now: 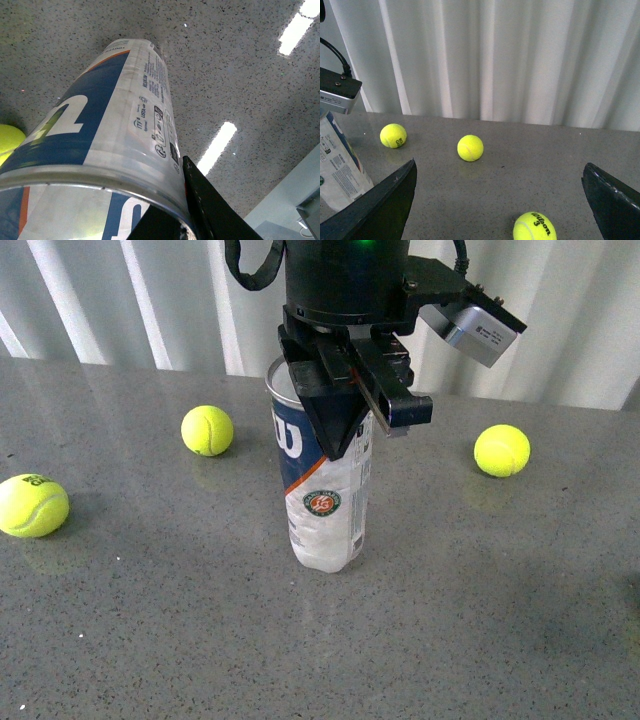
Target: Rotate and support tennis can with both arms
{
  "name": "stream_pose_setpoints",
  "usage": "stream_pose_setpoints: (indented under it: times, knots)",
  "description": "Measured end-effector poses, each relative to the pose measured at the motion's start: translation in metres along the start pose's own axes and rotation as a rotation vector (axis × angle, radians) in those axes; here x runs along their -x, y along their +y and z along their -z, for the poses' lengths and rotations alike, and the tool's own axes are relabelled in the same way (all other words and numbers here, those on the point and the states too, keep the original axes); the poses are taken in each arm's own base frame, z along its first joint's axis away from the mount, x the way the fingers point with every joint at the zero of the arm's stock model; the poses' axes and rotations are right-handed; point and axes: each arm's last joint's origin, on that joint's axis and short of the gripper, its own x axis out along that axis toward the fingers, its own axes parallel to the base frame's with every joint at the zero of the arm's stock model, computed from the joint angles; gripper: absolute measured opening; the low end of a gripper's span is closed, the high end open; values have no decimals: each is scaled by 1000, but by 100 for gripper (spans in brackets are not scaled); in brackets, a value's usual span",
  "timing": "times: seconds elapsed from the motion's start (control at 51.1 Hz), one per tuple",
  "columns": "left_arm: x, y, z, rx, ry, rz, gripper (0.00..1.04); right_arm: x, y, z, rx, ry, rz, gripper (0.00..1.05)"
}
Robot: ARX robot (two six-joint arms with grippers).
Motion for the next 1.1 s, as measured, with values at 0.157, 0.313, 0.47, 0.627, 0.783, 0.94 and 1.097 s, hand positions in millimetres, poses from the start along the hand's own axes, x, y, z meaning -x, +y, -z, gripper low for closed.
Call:
stream_pose_setpoints:
  times: [0.157, 0.313, 0.47, 0.627, 0.783, 0.94, 1.097]
  knots:
    - [0, 1, -3, 0, -13, 2, 4, 0, 0, 0, 0, 0, 0, 97]
    - [-3, -3, -8, -5, -18, 22, 18, 0, 0, 0, 0, 0, 0, 97]
    - [-2, -4, -10, 9, -29, 24, 45, 0, 0, 0, 0, 0, 0, 97]
    - [7, -1, -9, 32, -54, 28, 75, 0, 0, 0, 0, 0, 0, 97]
    - [24, 5, -3, 101, -103, 17, 100, 0, 0, 0, 0, 0, 0, 97]
    - [59, 22, 13, 318, -308, -44, 98, 0, 0, 0, 0, 0, 0, 97]
    - [101, 31, 37, 608, -516, -152, 98, 0, 0, 0, 0, 0, 1, 97]
